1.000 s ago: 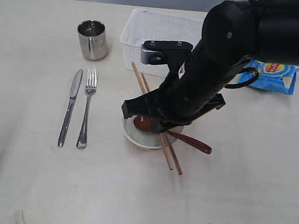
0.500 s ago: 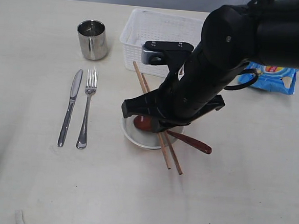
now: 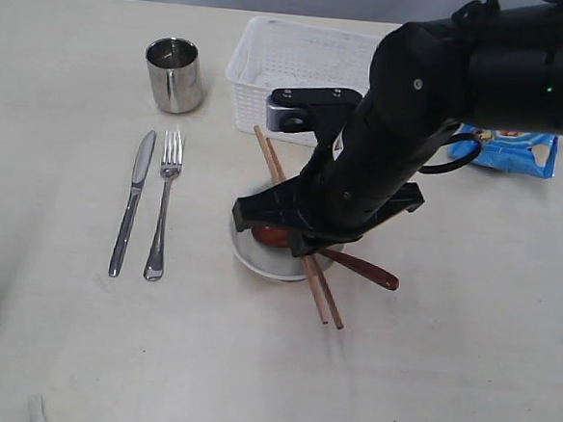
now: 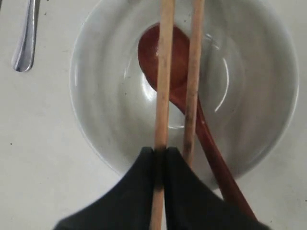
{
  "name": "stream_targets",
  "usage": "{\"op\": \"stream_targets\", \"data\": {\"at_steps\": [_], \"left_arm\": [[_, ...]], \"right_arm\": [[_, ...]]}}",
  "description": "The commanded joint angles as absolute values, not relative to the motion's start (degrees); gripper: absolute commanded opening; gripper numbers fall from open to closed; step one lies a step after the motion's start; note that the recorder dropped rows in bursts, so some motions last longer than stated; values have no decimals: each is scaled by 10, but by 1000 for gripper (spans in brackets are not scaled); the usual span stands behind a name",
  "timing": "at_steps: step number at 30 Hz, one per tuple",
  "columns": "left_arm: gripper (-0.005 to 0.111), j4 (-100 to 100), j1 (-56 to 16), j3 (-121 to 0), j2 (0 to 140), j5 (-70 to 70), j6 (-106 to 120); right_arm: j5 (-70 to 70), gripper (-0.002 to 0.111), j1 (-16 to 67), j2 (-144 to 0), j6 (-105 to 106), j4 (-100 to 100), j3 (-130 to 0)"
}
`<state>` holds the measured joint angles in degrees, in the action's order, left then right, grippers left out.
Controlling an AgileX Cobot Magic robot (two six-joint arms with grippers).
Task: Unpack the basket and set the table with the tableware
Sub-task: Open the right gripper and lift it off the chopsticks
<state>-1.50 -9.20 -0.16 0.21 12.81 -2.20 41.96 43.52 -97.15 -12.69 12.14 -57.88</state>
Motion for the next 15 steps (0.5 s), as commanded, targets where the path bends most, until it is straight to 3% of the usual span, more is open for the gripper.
{"op": "stream_targets", "data": {"at_steps": [1,15], "left_arm": [[0,-20,-93,0,0,122,-22],[0,-20,-93,0,0,122,-22]], "right_arm": [[401,0,435,-974,-129,118,-579],[403,2,435,-975,-117,113,-579]]}}
